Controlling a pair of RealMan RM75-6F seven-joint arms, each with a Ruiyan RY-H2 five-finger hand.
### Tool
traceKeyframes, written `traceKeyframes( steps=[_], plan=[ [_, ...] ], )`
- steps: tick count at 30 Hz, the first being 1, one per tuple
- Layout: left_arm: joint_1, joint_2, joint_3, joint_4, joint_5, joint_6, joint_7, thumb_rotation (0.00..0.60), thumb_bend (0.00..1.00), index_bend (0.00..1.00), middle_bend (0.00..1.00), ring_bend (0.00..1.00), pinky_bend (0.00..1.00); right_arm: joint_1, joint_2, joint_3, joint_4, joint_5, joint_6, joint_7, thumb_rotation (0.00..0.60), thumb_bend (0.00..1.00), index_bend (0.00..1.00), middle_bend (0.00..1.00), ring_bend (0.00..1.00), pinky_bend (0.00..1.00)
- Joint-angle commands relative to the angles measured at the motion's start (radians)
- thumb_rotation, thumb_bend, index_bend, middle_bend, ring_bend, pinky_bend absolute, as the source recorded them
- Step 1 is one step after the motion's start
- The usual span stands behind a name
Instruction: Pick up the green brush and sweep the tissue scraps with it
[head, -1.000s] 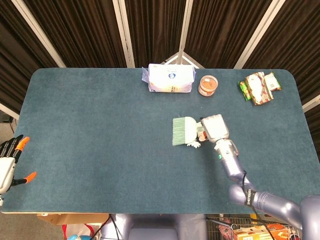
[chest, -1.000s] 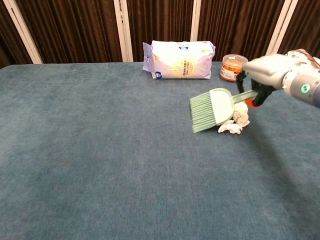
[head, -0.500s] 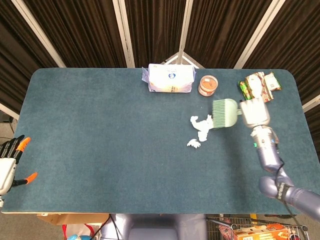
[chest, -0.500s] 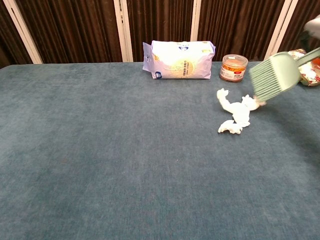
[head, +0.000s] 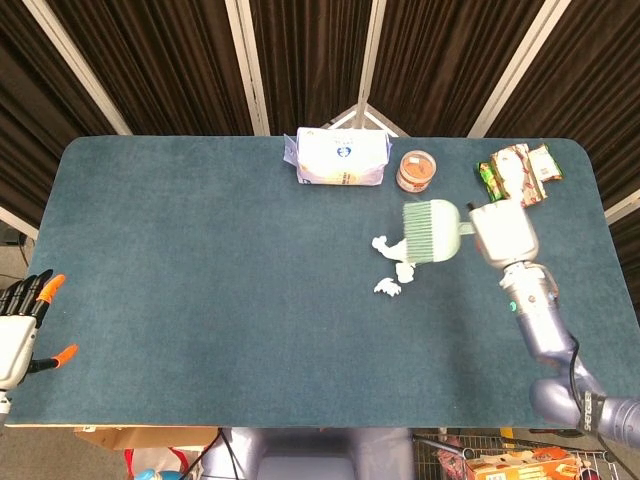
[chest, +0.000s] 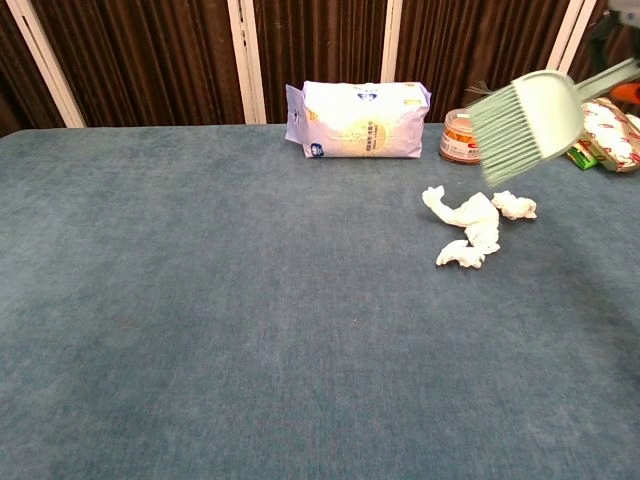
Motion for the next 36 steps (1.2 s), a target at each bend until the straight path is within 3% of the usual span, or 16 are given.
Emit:
traceKeyframes(
  steps=[1,11,21,30,36],
  plan=[
    [0.001,-0.001,0.001,0.001,0.000,0.000,0.002,0.600,0.00,0.00,0.00,0.00,0.00,0.008,-0.010,-0.030,-0.076,-0.049,0.011,-0.025,0.600,0.67,0.76,0.97,1.00,0.96],
    [0.001,-0.001,0.001,0.006,-0.011,-0.005,0.002,0.600,0.00,0.00,0.00,0.00,0.00,0.046,-0.152,-0.094,-0.046,-0.051,-0.018,-0.094,0.600,0.67,0.76,0.98,1.00,0.96],
    [0.000,0.000,0.000,0.006,-0.018,-0.012,0.000,0.600,0.00,0.00,0.00,0.00,0.00,0.079,-0.263,-0.125,0.144,0.011,-0.061,-0.142,0.600,0.67,0.76,0.98,1.00,0.96],
    [0.001,0.003,0.001,0.005,-0.013,-0.009,-0.007,0.600,0.00,0.00,0.00,0.00,0.00,0.075,-0.272,-0.121,0.315,0.109,-0.049,-0.189,0.600,0.67,0.76,0.98,1.00,0.96],
    [0.002,0.003,0.002,0.003,-0.008,-0.004,-0.007,0.600,0.00,0.00,0.00,0.00,0.00,0.064,-0.237,-0.102,0.364,0.148,0.000,-0.218,0.600,0.67,0.76,0.98,1.00,0.96]
  ],
)
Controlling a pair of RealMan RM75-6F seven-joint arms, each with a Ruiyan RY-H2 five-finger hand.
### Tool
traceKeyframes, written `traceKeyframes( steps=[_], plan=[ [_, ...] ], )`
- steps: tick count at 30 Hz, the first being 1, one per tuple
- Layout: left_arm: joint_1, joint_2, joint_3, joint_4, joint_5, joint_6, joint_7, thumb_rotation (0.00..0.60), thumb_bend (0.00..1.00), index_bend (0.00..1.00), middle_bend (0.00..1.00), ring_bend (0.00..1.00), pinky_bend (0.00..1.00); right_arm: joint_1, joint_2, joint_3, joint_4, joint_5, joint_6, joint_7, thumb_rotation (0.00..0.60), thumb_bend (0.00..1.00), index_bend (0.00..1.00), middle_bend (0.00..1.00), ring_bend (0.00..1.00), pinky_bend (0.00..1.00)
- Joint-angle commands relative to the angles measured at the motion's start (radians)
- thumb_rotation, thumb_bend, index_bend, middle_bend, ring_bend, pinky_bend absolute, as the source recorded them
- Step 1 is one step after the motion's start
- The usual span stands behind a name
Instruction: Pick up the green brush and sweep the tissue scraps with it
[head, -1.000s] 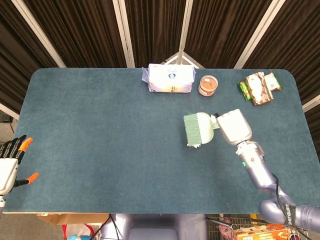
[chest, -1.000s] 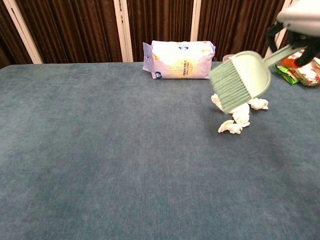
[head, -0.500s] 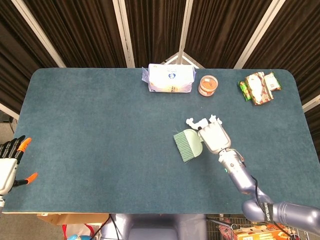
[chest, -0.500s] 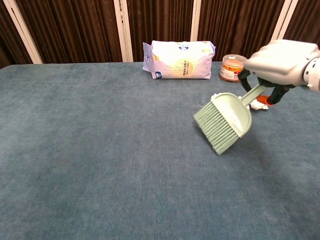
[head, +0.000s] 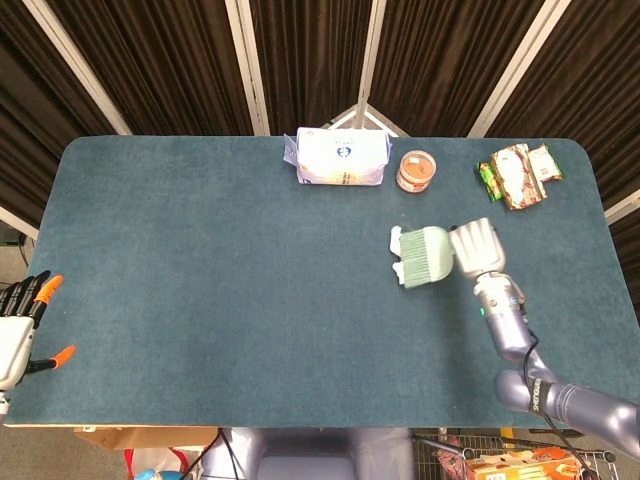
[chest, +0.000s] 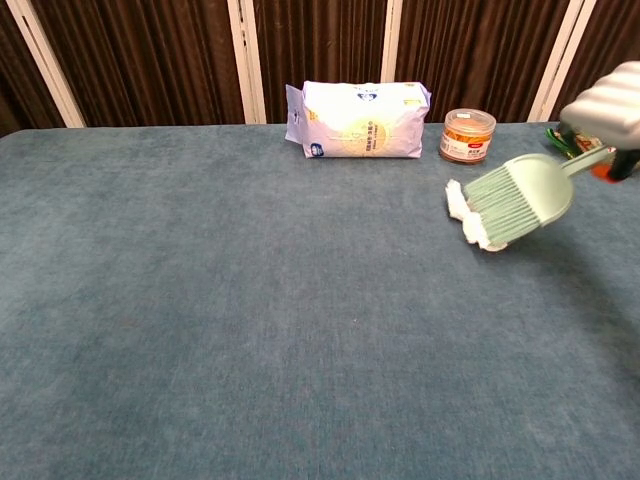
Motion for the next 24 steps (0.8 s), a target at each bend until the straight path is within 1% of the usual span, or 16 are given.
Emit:
traceKeyframes(
  steps=[1,5,8,11,14,20,24],
  plan=[
    [0.001,0.000,0.000,0.000,0.001,0.002,0.001,0.600,0.00,0.00,0.00,0.00,0.00,-0.010,0.030,0.012,0.022,0.014,0.034,-0.016,0.600,0.67,0.76,0.98,1.00,0.96],
    [0.001,-0.002,0.000,-0.001,0.001,0.004,0.005,0.600,0.00,0.00,0.00,0.00,0.00,-0.019,0.067,0.019,0.015,0.014,0.063,-0.020,0.600,0.67,0.76,0.98,1.00,0.96],
    [0.001,-0.003,0.000,-0.001,0.001,0.004,0.009,0.600,0.00,0.00,0.00,0.00,0.00,-0.031,0.100,0.028,-0.013,0.001,0.090,0.002,0.600,0.67,0.76,0.98,1.00,0.96],
    [0.001,-0.004,0.001,-0.001,0.003,0.004,0.013,0.600,0.00,0.00,0.00,0.00,0.00,-0.042,0.134,0.037,-0.064,-0.025,0.113,0.040,0.600,0.67,0.76,0.98,1.00,0.96],
    [0.000,-0.006,0.002,-0.002,0.005,0.004,0.018,0.600,0.00,0.00,0.00,0.00,0.00,-0.048,0.165,0.030,-0.121,-0.079,0.136,0.055,0.600,0.67,0.76,0.98,1.00,0.96],
    [0.000,-0.010,0.002,-0.004,0.006,0.005,0.027,0.600,0.00,0.00,0.00,0.00,0.00,-0.045,0.186,0.030,-0.241,-0.135,0.140,0.089,0.600,0.67,0.76,0.98,1.00,0.96],
    [0.001,-0.011,0.001,-0.003,0.004,0.006,0.029,0.600,0.00,0.00,0.00,0.00,0.00,-0.033,0.170,0.024,-0.297,-0.157,0.126,0.086,0.600,0.67,0.76,0.98,1.00,0.96]
  ],
)
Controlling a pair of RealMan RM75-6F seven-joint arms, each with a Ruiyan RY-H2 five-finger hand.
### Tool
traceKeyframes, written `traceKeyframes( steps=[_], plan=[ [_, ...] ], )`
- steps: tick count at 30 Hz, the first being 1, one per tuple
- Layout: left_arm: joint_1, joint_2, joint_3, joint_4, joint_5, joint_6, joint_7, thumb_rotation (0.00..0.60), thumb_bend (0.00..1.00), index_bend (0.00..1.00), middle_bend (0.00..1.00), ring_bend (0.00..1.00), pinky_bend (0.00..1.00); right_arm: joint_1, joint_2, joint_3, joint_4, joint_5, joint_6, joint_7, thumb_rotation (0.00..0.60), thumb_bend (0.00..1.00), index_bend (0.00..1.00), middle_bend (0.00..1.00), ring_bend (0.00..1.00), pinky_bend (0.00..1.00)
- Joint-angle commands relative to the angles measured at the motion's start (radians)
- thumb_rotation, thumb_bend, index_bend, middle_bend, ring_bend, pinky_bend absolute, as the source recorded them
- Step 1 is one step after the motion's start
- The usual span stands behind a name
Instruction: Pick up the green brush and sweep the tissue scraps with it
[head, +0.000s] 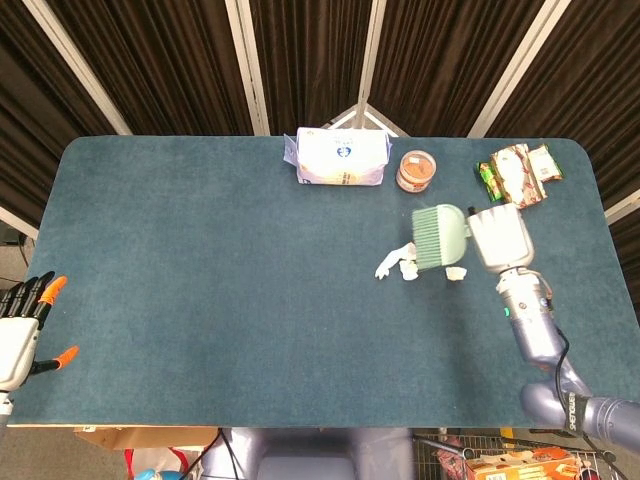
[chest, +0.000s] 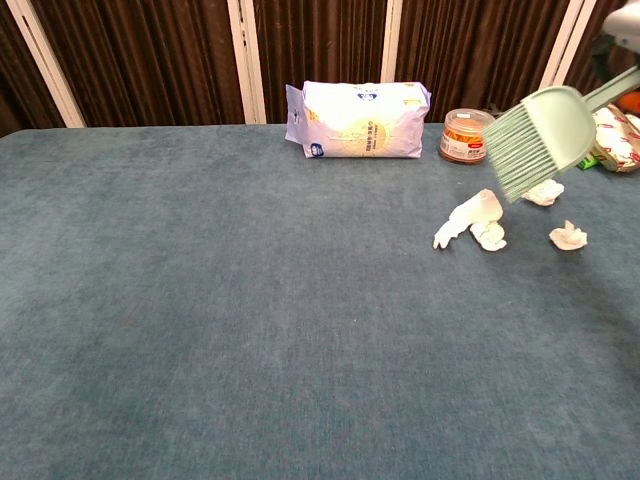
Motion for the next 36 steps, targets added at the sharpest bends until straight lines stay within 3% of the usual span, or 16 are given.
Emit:
traceKeyframes(
  steps=[1,8,22,30,36],
  plan=[
    [0.000,0.000,-0.001,0.000,-0.001,0.001,0.000,0.600,0.00,0.00,0.00,0.00,0.00,0.011,-0.015,-0.005,-0.043,-0.020,-0.011,0.005,0.600,0.67,0.76,0.98,1.00,0.96],
    [0.001,0.003,-0.001,0.003,-0.006,-0.002,-0.008,0.600,0.00,0.00,0.00,0.00,0.00,0.034,-0.086,-0.034,-0.040,-0.043,-0.038,-0.036,0.600,0.67,0.76,0.98,1.00,0.96],
    [0.001,0.005,0.001,0.006,-0.002,-0.002,-0.018,0.600,0.00,0.00,0.00,0.00,0.00,0.017,-0.194,-0.063,0.169,0.028,-0.080,-0.037,0.600,0.67,0.76,0.98,1.00,0.96],
    [0.002,0.004,0.001,0.005,-0.002,-0.001,-0.014,0.600,0.00,0.00,0.00,0.00,0.00,0.005,-0.193,-0.069,0.275,0.063,-0.078,-0.073,0.600,0.67,0.76,0.98,1.00,0.96],
    [0.003,0.004,0.000,0.004,-0.002,0.000,-0.014,0.600,0.00,0.00,0.00,0.00,0.00,-0.002,-0.146,-0.037,0.323,0.097,-0.034,-0.112,0.600,0.67,0.76,0.98,1.00,0.96]
  ],
)
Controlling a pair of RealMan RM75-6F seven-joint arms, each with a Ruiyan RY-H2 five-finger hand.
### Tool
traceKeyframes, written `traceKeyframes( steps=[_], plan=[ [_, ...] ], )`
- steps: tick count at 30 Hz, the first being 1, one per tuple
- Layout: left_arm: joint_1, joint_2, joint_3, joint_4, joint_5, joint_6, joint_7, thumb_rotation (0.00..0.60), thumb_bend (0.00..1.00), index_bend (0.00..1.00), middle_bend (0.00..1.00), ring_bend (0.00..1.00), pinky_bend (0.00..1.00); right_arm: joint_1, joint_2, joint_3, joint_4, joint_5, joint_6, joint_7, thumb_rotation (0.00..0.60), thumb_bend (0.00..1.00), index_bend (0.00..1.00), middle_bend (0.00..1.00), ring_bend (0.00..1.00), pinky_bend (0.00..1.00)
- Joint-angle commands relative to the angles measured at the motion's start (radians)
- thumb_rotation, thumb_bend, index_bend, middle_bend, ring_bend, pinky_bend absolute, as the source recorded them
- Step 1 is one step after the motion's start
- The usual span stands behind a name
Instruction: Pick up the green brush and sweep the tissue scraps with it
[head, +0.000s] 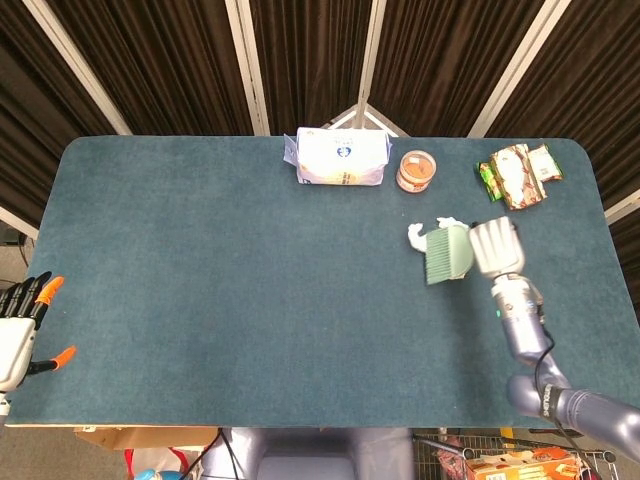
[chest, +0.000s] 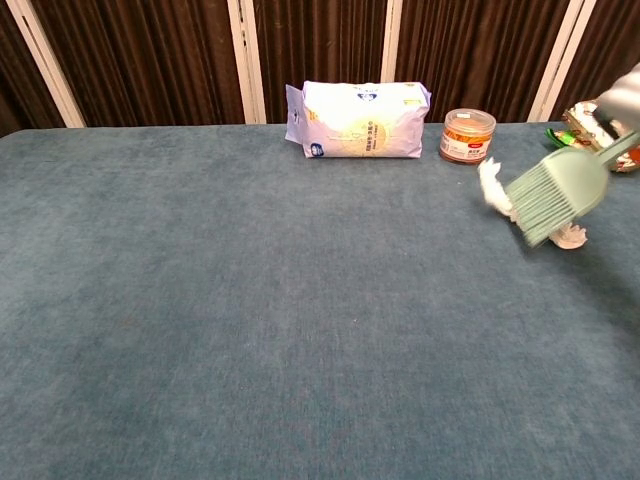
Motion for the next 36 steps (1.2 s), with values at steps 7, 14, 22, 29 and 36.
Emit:
traceKeyframes(
  steps=[7,14,22,29,36],
  plan=[
    [-0.001,-0.001,0.001,0.000,0.001,-0.001,0.002,0.600,0.00,0.00,0.00,0.00,0.00,-0.017,0.122,0.058,-0.039,0.019,0.062,0.006,0.600,0.67,0.76,0.98,1.00,0.96],
    [0.001,-0.002,0.000,-0.001,0.003,0.004,0.006,0.600,0.00,0.00,0.00,0.00,0.00,-0.069,0.206,0.084,-0.199,-0.012,0.101,0.150,0.600,0.67,0.76,0.98,1.00,0.96],
    [0.001,-0.004,0.001,-0.002,0.005,0.004,0.010,0.600,0.00,0.00,0.00,0.00,0.00,-0.147,0.227,0.039,-0.402,-0.116,0.121,0.326,0.600,0.67,0.76,0.98,1.00,0.96],
    [0.000,-0.009,0.001,-0.002,0.008,0.008,0.021,0.600,0.00,0.00,0.00,0.00,0.00,-0.180,0.141,-0.031,-0.467,-0.229,0.145,0.342,0.600,0.67,0.76,0.98,1.00,0.96],
    [0.002,-0.007,-0.001,0.001,0.005,0.011,0.015,0.600,0.00,0.00,0.00,0.00,0.00,-0.190,0.029,-0.079,-0.453,-0.259,0.143,0.259,0.600,0.67,0.75,0.98,1.00,0.96]
  ],
)
